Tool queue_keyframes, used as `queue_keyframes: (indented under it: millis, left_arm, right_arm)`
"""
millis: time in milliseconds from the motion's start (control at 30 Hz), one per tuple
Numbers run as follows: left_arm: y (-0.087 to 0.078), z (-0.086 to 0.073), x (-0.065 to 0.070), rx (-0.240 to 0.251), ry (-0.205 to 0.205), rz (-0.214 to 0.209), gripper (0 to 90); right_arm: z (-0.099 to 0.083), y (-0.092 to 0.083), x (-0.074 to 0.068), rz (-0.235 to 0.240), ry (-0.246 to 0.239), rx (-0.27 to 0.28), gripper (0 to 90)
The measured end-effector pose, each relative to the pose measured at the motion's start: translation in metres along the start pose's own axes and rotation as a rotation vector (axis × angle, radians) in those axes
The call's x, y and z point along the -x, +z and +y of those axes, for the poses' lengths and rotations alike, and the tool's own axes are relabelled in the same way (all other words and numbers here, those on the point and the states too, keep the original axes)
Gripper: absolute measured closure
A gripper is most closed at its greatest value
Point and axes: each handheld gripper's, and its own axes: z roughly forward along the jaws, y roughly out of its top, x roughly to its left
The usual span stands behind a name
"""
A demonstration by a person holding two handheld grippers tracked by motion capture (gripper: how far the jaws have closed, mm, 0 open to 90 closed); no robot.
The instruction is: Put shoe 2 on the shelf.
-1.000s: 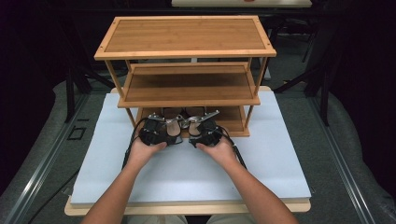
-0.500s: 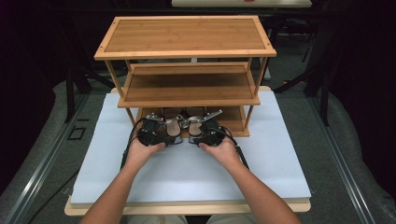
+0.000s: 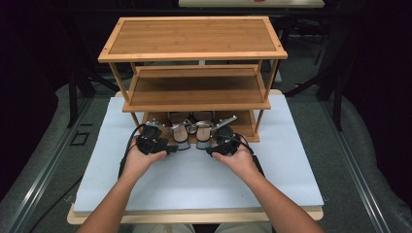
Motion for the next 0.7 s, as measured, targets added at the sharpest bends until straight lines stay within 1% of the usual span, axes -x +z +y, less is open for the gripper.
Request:
queue_keyframes:
  millis: [33, 67, 100, 133, 167, 200, 267, 367, 433, 467, 500, 600, 667, 700]
  left_arm:
    - [-0.002, -0.001, 0.0, -0.003, 0.001, 0.0, 44.0]
    - [-0.005, -0.002, 0.0, -0.008, 0.005, -0.002, 44.0]
    - [-0.008, -0.004, 0.0, -0.009, 0.003, -0.002, 44.0]
    - [-0.011, -0.005, 0.0, -0.008, 0.006, -0.003, 44.0]
    - [-0.014, -0.007, 0.001, -0.007, 0.009, 0.0, 44.0]
    - [-0.017, -0.009, 0.001, -0.006, 0.009, 0.0, 44.0]
    - [-0.022, -0.012, 0.001, -0.005, 0.013, -0.002, 43.9]
    - [-0.032, -0.021, 0.003, 0.0, 0.017, -0.002, 43.9]
    - [-0.04, -0.03, 0.004, 0.002, 0.028, 0.009, 43.9]
    - [-0.043, -0.035, 0.005, 0.007, 0.027, 0.01, 43.9]
    - [-0.046, -0.038, 0.005, 0.009, 0.026, 0.01, 43.9]
    - [-0.055, -0.052, 0.005, 0.01, 0.019, 0.019, 43.9]
    - [-0.062, -0.061, 0.005, 0.013, 0.017, 0.028, 43.8]
    - [-0.064, -0.064, 0.005, 0.014, 0.017, 0.032, 43.9]
  right_arm:
    - [-0.001, -0.004, -0.001, -0.031, -0.007, -0.018, 44.8]
    - [-0.003, -0.004, 0.002, 0.072, 0.0, 0.013, 44.8]
    - [-0.004, -0.007, 0.001, 0.077, -0.001, 0.013, 44.8]
    - [-0.005, -0.013, -0.001, 0.002, -0.018, -0.011, 44.8]
    - [-0.006, -0.017, -0.002, -0.012, -0.02, -0.021, 44.8]
    - [-0.008, -0.02, -0.001, 0.006, -0.022, -0.017, 44.8]
    - [-0.012, -0.026, -0.001, 0.011, -0.023, -0.024, 44.8]
    - [-0.018, -0.036, 0.0, 0.005, -0.018, -0.039, 44.7]
    - [-0.023, -0.043, 0.002, 0.022, -0.019, -0.03, 44.7]
    - [-0.026, -0.05, 0.001, 0.001, -0.019, -0.026, 44.7]
    - [-0.03, -0.054, 0.002, 0.005, -0.014, -0.014, 44.8]
    - [-0.042, -0.066, 0.003, 0.02, 0.0, -0.002, 44.7]
    - [-0.051, -0.073, 0.004, 0.001, -0.007, 0.0, 44.7]
    - [-0.058, -0.078, 0.004, -0.02, -0.015, 0.012, 44.8]
